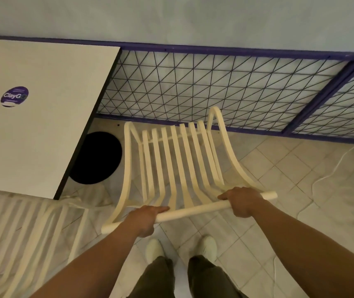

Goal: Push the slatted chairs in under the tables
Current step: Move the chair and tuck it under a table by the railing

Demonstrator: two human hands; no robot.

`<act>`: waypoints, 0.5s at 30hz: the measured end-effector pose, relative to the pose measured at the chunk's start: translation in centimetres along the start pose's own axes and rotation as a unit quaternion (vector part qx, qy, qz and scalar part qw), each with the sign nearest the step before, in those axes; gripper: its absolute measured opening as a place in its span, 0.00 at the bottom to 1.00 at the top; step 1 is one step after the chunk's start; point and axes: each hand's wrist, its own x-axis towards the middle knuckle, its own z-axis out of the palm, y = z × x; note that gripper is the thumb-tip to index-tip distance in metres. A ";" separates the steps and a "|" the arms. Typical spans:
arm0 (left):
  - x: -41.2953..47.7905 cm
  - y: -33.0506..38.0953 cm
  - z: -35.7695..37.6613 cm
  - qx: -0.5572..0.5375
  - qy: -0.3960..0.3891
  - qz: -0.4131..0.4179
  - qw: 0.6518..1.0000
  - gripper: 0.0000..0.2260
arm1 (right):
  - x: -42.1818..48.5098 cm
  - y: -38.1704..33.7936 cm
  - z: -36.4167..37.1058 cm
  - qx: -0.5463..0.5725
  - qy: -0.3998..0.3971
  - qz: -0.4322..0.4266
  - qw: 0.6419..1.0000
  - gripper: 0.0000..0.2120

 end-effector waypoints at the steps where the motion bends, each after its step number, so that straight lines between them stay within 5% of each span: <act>1: -0.1 0.0 0.0 0.000 0.002 0.000 1.000 0.37 | -0.1 -0.1 0.0 -0.002 -0.001 0.001 1.000 0.30; 15: -0.2 -0.9 0.1 -0.023 0.023 0.037 0.999 0.30 | -1.1 -1.3 0.4 0.030 0.032 0.055 0.998 0.27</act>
